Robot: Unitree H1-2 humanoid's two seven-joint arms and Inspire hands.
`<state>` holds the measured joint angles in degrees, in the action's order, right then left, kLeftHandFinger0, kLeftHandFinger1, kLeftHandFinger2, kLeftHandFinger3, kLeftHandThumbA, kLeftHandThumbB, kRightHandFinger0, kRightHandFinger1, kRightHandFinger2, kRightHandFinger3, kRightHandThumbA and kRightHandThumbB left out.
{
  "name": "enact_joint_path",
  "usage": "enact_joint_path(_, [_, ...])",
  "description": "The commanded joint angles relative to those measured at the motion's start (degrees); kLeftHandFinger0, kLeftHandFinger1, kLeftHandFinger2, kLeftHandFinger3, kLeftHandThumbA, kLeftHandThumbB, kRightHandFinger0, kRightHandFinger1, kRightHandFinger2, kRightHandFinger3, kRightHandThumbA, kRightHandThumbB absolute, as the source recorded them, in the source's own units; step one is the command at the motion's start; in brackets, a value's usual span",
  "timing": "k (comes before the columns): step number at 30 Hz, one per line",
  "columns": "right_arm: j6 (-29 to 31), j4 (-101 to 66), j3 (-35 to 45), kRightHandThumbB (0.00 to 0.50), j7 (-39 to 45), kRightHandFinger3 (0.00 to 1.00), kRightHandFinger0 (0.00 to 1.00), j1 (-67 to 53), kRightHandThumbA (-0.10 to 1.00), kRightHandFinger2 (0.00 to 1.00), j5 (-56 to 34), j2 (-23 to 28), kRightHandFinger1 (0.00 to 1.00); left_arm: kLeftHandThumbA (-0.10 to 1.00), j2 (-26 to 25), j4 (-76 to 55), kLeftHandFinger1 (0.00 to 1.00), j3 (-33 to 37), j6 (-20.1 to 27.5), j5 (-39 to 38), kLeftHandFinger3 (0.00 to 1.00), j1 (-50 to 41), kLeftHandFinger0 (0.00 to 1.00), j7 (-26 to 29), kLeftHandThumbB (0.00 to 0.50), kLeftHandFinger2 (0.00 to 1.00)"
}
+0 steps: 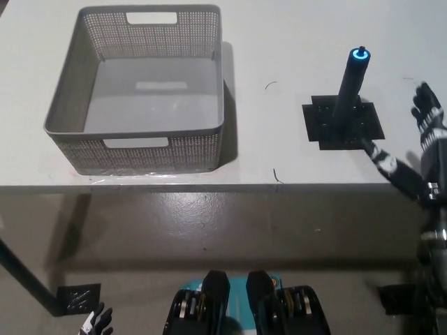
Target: Use the right hand to pick up a electric screw driver and put it into a container on the left side
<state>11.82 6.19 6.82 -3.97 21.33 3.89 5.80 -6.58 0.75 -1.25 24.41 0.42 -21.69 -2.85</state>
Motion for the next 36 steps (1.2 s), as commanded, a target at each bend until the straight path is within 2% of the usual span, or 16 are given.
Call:
enact_joint_path(1, [-3.00, 3.93, 1.02, 0.362, -1.29, 1.00, 1.00, 5.33, 0.97, 1.00, -0.95, 0.68, 1.00, 0.96, -0.83, -1.38, 1.00, -0.58, 2.52, -1.12, 1.00, 0.60, 1.00, -0.34, 0.184, 1.00])
enact_joint_path(3, [-3.27, 6.93, 1.04, 0.342, -1.40, 1.00, 1.00, 7.37, 0.95, 1.00, -0.99, 0.76, 1.00, 0.95, -0.81, -1.41, 1.00, -0.67, 2.52, -1.53, 1.00, 0.78, 1.00, -0.41, 0.167, 1.00])
enact_joint_path(7, [-2.23, 11.59, 0.64, 0.364, -1.58, 1.00, 1.00, 9.44, 0.94, 1.00, -0.64, 0.56, 1.00, 0.93, -0.93, -1.48, 1.00, -0.58, 2.49, -2.11, 1.00, 0.43, 1.00, -0.83, 0.157, 1.00])
enact_joint_path(8, [-1.85, 12.41, 0.46, 0.354, -1.65, 1.00, 1.00, 9.73, 0.93, 1.00, -0.41, 0.51, 1.00, 0.94, -1.00, -1.56, 1.00, -0.55, 2.51, -1.83, 1.00, 0.36, 1.00, -0.90, 0.154, 1.00])
enact_joint_path(11, [-1.51, 15.17, 0.01, 0.364, -1.47, 1.00, 1.00, 10.81, 0.92, 1.00, -0.27, 0.42, 1.00, 0.95, -0.72, -1.64, 1.00, -0.54, 2.40, -2.02, 1.00, 0.12, 1.00, -0.90, 0.167, 1.00])
enact_joint_path(12, [-1.26, 16.82, -0.44, 0.344, -1.46, 1.00, 1.00, 11.25, 0.94, 1.00, 0.35, 0.62, 1.00, 0.94, -0.71, -1.62, 1.00, -0.53, 2.52, -2.20, 1.00, -0.08, 1.00, -1.02, 0.155, 1.00])
enact_joint_path(16, [-0.90, 21.92, -0.27, 0.361, -1.27, 1.00, 1.00, 13.06, 0.95, 1.00, -0.42, 0.97, 1.00, 0.94, -0.87, -1.63, 1.00, -0.47, 2.52, -2.51, 1.00, -0.27, 1.00, -1.23, 0.152, 1.00])
enact_joint_path(19, [-0.76, 25.27, -0.14, 0.377, -0.91, 1.00, 1.00, 14.58, 0.94, 1.00, -0.88, 1.34, 1.00, 0.94, -0.64, -1.52, 1.00, -0.31, 2.52, -2.29, 1.00, -0.42, 1.00, -1.16, 0.168, 1.00])
enact_joint_path(23, [0.93, 30.27, -0.40, 0.354, -0.70, 1.00, 1.00, 17.17, 0.93, 1.00, -0.78, 1.88, 1.00, 0.95, -0.55, -1.33, 1.00, -0.10, 2.52, -2.13, 1.00, -0.53, 1.00, -1.23, 0.178, 1.00])
enact_joint_path(28, [1.65, 34.41, -0.39, 0.370, -0.57, 1.00, 1.00, 19.25, 0.94, 1.00, -1.07, 2.08, 1.00, 0.95, -0.40, -1.36, 1.00, -0.05, 2.52, -1.57, 1.00, -0.96, 1.00, -1.10, 0.156, 1.00])
enact_joint_path(32, [2.31, 36.52, 0.08, 0.345, -0.54, 1.00, 1.00, 20.30, 0.94, 1.00, -1.74, 2.18, 1.00, 0.95, -0.51, -1.11, 1.00, 0.05, 2.52, -2.21, 1.00, -1.20, 1.00, -1.61, 0.160, 1.00])
enact_joint_path(36, [2.82, 38.83, 0.63, 0.354, -0.60, 1.00, 1.00, 21.73, 0.97, 1.00, -2.74, 2.44, 1.00, 0.96, -0.56, -1.01, 1.00, -0.03, 2.52, -2.19, 1.00, -1.08, 1.00, -1.85, 0.153, 1.00])
